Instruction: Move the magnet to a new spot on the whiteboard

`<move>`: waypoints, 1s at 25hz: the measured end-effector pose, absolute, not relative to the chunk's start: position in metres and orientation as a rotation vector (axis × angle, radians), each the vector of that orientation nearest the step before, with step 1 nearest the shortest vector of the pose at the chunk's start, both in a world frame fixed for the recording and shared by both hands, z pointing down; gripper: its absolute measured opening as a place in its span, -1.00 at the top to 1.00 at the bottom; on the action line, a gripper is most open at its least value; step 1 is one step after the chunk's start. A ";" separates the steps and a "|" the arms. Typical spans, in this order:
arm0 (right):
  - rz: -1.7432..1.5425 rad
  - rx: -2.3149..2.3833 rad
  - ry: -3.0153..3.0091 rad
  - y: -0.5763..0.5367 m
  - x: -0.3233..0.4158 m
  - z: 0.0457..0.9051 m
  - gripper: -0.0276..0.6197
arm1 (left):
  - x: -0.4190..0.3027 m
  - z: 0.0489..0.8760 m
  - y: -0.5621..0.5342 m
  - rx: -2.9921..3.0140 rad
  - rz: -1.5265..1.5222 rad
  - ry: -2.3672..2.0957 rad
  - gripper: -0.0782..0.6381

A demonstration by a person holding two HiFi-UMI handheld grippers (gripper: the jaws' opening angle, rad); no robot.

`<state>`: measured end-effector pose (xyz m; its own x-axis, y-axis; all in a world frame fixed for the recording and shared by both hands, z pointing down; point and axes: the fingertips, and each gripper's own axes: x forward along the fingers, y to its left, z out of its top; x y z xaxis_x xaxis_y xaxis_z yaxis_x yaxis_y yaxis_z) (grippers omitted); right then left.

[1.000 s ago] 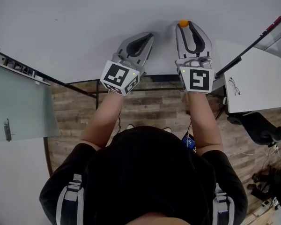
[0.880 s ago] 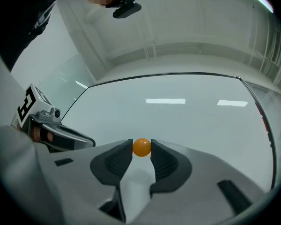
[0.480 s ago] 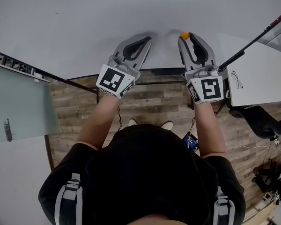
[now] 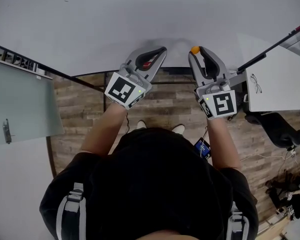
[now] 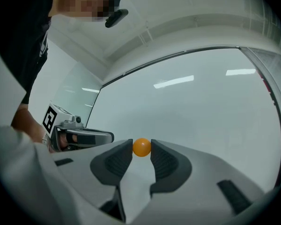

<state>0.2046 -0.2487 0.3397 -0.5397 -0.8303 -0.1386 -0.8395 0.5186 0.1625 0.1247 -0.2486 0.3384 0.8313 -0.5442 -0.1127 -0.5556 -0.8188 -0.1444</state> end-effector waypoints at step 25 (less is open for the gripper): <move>0.136 -1.351 2.825 -0.220 0.175 0.403 0.55 | 0.096 0.398 -0.223 -2.929 0.067 0.852 0.77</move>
<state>0.1746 -0.2198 0.4030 -0.6283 -0.7767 -0.0439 -0.7773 0.6246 0.0748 0.0964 -0.2227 0.3980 0.8435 -0.5329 -0.0670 -0.5368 -0.8404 -0.0742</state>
